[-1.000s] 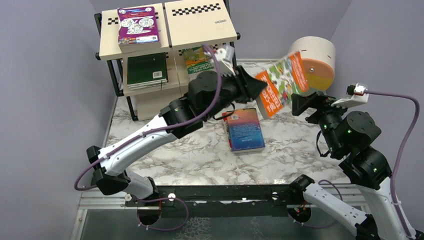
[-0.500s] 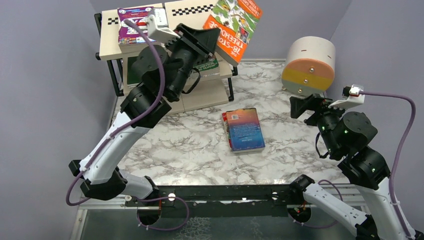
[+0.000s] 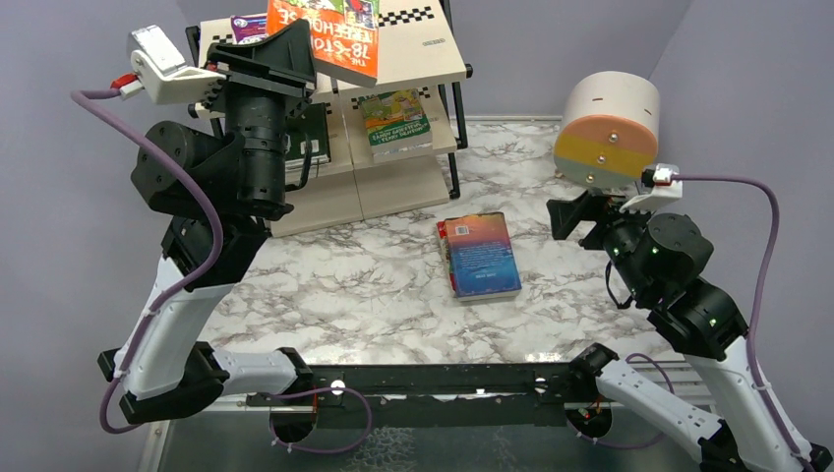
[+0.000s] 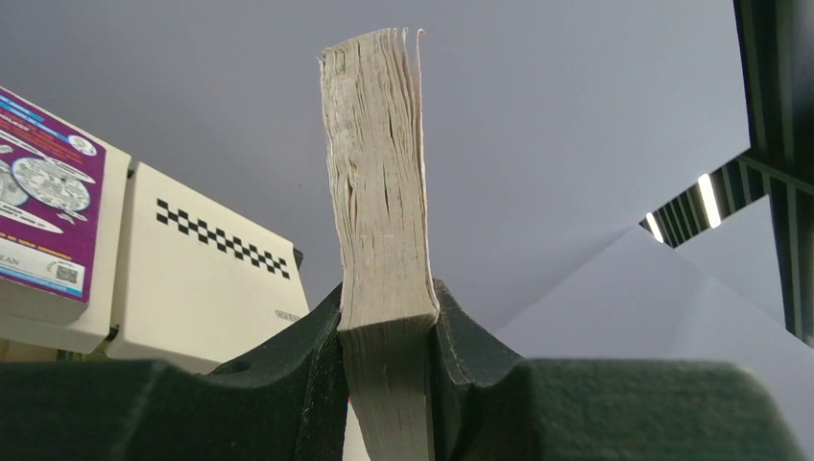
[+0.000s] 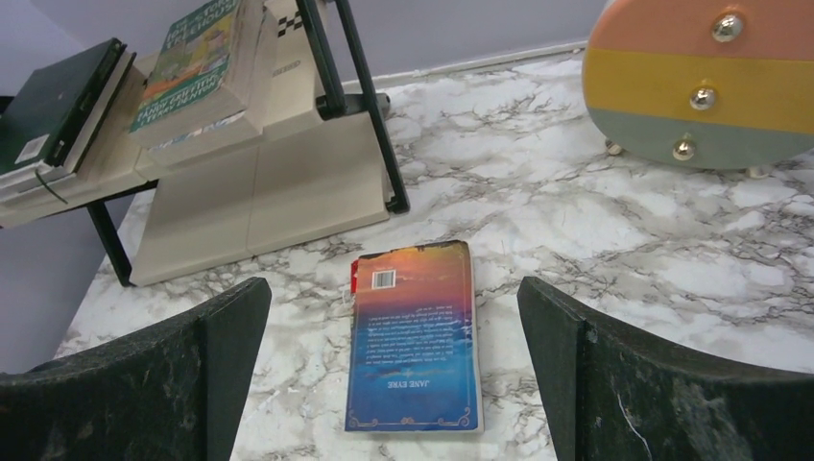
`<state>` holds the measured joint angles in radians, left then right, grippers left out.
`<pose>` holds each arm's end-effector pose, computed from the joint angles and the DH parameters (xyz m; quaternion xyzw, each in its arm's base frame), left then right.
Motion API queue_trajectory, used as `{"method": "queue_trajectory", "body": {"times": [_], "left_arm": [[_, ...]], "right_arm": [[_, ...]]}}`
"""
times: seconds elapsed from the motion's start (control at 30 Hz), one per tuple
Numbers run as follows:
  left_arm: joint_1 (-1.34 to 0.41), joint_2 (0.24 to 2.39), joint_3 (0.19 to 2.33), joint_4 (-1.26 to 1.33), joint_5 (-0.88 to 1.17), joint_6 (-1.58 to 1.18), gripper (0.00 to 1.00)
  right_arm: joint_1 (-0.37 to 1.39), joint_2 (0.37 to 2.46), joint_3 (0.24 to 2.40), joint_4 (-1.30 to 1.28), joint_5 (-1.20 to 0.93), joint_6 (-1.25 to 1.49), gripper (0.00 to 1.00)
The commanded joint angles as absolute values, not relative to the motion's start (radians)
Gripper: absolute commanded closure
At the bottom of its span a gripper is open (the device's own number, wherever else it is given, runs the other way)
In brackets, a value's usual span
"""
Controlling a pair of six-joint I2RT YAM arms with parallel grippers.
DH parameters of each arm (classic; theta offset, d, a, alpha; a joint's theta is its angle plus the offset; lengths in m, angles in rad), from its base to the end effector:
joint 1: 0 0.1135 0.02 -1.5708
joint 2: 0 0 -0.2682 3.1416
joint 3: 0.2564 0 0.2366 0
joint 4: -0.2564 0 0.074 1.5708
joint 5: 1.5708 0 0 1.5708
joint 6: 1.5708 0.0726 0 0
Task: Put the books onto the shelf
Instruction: Place the book on the shelf.
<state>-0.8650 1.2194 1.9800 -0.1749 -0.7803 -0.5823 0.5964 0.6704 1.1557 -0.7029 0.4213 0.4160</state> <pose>0.1406 -0.0862 0.6360 -0.2702 0.4802 -0.4048 0.7298 0.1170 0.0435 0.4097 0.0617 0.7712 0.1543 0.6146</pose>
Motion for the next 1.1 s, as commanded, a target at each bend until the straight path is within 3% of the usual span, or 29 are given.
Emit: {"method": "queue_trajectory", "body": {"times": [0.0,0.17,0.63,1.07], "left_arm": [[-0.864,1.224,1.955,-0.021,-0.848,-0.51,1.0],[-0.848,1.291,1.952,0.024,-0.822,-0.528,1.0],[-0.591,1.514,2.098,0.01,-0.591,-0.753,1.0],[-0.189,1.435,2.029,-0.152,-0.326,-1.033,1.0]], "right_arm": [[0.6,0.667,1.134,-0.657,0.367,0.429,0.01],[0.6,0.657,1.11,-0.644,0.349,0.431,0.01],[0.599,0.624,1.059,-0.634,0.326,0.411,0.01],[0.6,0.651,1.037,-0.605,0.29,0.411,0.01]]}}
